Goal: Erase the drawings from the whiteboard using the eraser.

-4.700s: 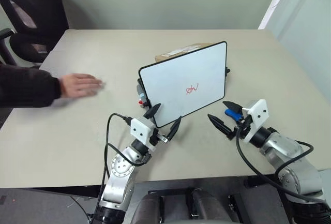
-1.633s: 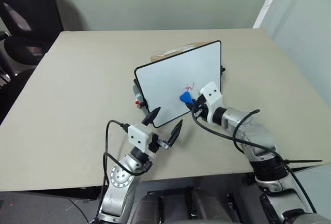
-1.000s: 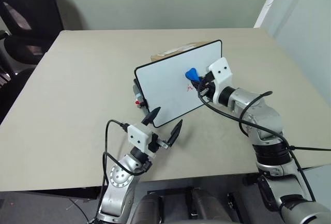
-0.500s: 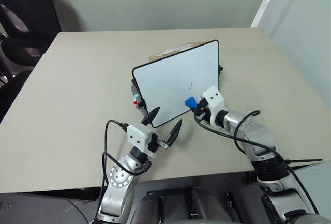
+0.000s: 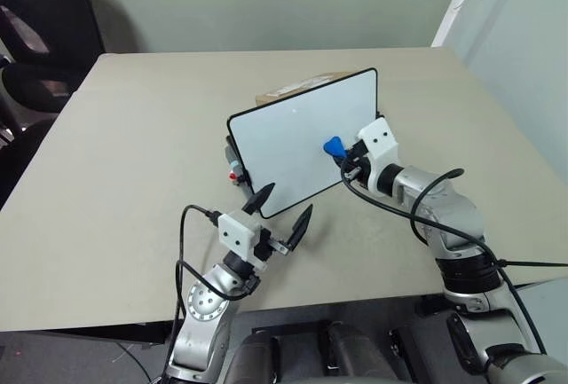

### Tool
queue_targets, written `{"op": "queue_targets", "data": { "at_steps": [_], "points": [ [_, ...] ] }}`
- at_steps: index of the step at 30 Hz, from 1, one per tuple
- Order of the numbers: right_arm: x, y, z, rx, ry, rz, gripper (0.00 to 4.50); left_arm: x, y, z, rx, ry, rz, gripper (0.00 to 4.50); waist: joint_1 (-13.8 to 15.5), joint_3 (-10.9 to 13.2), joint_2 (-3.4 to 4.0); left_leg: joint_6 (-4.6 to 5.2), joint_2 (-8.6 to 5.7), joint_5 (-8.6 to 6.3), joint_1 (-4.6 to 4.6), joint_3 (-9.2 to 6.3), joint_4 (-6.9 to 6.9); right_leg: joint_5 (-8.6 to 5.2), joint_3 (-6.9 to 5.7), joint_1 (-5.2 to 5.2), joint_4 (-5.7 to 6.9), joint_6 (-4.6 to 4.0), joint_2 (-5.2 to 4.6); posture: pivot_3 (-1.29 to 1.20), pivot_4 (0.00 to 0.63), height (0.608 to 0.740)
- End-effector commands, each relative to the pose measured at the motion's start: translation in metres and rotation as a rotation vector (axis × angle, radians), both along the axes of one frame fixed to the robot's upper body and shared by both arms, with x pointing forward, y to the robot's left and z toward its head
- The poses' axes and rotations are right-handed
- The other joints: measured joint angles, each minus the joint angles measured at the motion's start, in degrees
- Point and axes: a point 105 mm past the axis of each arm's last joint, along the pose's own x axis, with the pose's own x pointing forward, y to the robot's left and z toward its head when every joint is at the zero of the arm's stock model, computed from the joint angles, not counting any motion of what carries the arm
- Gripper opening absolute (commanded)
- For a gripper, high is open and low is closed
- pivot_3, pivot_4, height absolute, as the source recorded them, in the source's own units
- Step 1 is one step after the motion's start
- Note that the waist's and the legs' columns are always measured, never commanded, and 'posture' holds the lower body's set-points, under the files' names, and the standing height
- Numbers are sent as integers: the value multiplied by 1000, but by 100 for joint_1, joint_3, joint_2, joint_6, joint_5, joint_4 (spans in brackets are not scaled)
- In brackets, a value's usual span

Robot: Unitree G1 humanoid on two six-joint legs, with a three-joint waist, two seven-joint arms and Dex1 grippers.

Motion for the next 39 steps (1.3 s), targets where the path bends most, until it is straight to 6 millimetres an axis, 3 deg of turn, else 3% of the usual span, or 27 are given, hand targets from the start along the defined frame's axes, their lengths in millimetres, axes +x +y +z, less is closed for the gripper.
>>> {"op": "queue_targets", "data": {
  "at_steps": [1, 9, 20, 24, 28, 31, 39],
  "points": [
    [2, 0, 33, 27, -114, -11, 560, -3, 1, 11, -18, -41, -5, 4500, -3, 0, 0, 0, 0, 0, -2, 0, 0, 0, 0, -3, 0, 0, 0, 0, 150, 740],
    [6, 3, 42, 81, -124, -32, 560, -3, 7, 13, -16, -43, 6, 4500, -2, 0, 0, 0, 0, 0, -2, 0, 0, 0, 0, -5, 2, 0, 0, 0, 150, 740],
    [-3, 13, -19, 6, 70, 9, 560, -3, 11, 15, -21, -44, 17, 4500, -15, 0, 0, 0, 0, -3, 1, 0, 1, -1, 0, -4, 5, -2, 0, 0, 150, 740],
    [-3, 13, -23, 1, 83, 6, 560, -3, 11, 15, -20, -43, 18, 4500, -24, 0, 0, -2, 0, 4, 5, 0, 4, 11, 0, 0, 5, -1, 0, 0, 150, 740],
    [-2, 6, -40, -56, 145, -1, 560, -2, 14, 16, -18, -44, 25, 4500, -27, -1, -1, -3, 0, 9, 10, -1, 5, 14, 0, 0, 5, 0, 0, 0, 150, 740],
    [2, 5, -28, -42, 101, -11, 560, -1, 14, 16, -16, -45, 25, 4500, -32, -1, -1, -5, 0, 10, 9, -1, 6, 16, 0, 3, 5, 1, 0, 0, 150, 740],
    [7, 12, 27, 61, -55, -1, 560, 1, 13, 17, -13, -47, 19, 4500, -52, 0, 0, -9, 0, 12, 1, 0, 2, 21, 0, -9, 6, -5, 0, 0, 150, 740]
  ]
}}
